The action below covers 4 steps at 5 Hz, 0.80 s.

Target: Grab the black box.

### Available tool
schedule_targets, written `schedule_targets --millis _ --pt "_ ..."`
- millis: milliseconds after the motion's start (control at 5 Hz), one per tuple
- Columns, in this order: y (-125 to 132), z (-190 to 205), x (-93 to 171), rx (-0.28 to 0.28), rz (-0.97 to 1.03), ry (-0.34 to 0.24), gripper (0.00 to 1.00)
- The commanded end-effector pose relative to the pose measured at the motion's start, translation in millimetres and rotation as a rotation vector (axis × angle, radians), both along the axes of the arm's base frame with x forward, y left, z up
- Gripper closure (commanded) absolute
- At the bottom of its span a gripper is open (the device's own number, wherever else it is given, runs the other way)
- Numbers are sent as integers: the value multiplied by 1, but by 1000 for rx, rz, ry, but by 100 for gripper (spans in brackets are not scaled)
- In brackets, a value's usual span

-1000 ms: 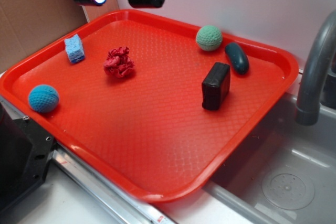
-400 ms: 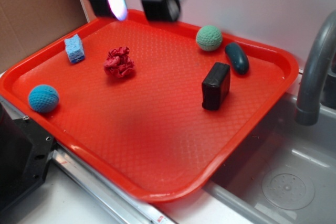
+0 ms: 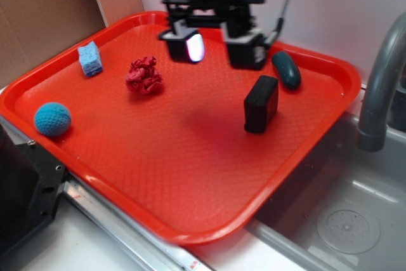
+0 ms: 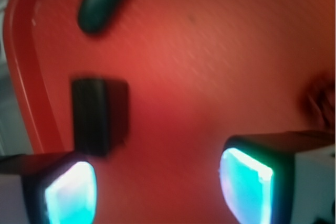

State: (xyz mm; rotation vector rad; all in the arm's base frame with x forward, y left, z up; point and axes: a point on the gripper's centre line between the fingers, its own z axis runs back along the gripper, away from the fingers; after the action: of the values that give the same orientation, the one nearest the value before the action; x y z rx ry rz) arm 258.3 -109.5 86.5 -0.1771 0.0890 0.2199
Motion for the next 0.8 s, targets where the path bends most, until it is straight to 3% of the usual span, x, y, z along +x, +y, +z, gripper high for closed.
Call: schedule_targets --millis 0,200,400,600 --pt "-25 1 29 -48 -36 -5 0" --pt "-39 -15 32 -28 -71 34 0" --pt "-54 -36 30 -47 -92 68 0" --pt "-62 -45 22 1 -124 106 0"
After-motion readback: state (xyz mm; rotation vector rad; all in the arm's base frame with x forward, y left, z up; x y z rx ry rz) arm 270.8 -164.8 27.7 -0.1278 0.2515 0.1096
